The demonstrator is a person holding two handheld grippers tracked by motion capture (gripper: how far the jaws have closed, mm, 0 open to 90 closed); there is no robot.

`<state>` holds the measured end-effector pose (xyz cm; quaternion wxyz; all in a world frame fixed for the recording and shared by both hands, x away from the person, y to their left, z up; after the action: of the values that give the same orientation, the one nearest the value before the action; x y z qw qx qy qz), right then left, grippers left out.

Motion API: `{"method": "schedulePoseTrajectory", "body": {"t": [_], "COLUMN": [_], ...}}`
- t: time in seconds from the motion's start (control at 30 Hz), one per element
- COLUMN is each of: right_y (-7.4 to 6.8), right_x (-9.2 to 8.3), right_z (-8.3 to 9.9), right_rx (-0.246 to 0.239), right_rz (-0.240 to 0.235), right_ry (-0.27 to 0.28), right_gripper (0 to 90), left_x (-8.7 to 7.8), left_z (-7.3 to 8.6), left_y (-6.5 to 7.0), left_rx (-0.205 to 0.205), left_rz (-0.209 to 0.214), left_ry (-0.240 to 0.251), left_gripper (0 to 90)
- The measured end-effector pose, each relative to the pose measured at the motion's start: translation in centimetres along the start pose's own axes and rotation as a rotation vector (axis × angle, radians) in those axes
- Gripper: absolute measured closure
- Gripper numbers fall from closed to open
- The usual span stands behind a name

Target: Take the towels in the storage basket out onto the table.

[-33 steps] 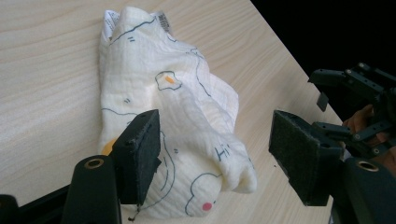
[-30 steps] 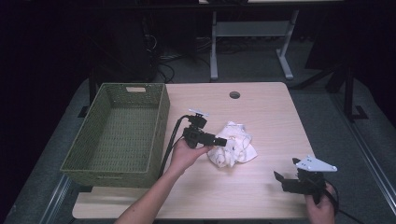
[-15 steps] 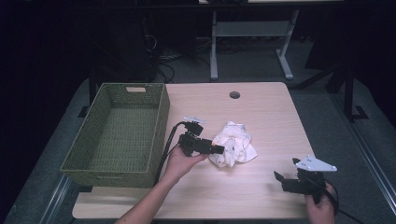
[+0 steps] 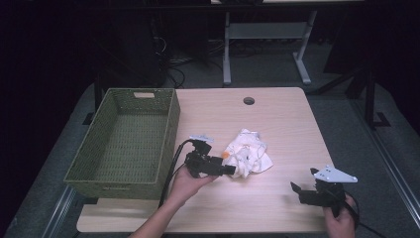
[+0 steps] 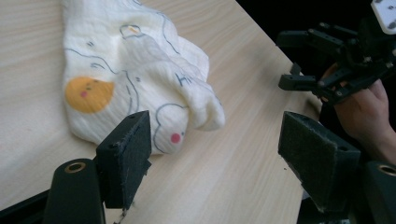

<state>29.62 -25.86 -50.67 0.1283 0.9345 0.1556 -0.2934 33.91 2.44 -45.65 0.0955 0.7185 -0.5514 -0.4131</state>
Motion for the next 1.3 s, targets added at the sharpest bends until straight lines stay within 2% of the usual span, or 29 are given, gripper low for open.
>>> {"method": "schedulePoseTrajectory", "body": {"t": [0.3, 0.67, 1.17, 1.2, 1.3], "right_y": [0.1, -0.1, -0.5, -0.5, -0.5], "right_x": [0.0, 0.0, 0.1, 0.1, 0.3], "right_z": [0.0, 0.0, 0.1, 0.2, 0.4], "right_rx": [0.000, -0.001, -0.003, -0.001, -0.002], "right_rz": [0.000, -0.002, -0.005, -0.007, -0.005], "right_ry": [0.002, 0.001, -0.003, -0.006, -0.011], "right_gripper": [13.9, 13.8, 13.9, 13.9, 13.9], "left_x": [-0.1, -0.7, -1.0, -1.1, -1.1], "left_z": [1.7, 3.8, 6.5, 6.8, 6.9], "left_y": [0.6, 1.0, 1.0, 0.7, 0.4], "left_rx": [0.028, 0.048, 0.052, 0.050, 0.043], "left_rz": [-0.003, -0.005, 0.003, -0.008, -0.004], "left_ry": [-0.016, -0.004, -0.027, -0.035, -0.035], "left_gripper": [24.3, 24.1, 24.0, 24.0, 24.0]}}
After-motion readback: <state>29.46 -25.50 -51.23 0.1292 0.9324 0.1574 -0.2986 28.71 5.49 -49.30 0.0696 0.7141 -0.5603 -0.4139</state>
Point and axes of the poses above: each handheld gripper's, and its own axes: x roughly forward along the jaws, z roughly out of its underside, y roughly to its right, the point moved 8 cm from there along x, roughly forward along the jaws, and after that the axes turned 9 degrees about z, right-handed, at the moved point
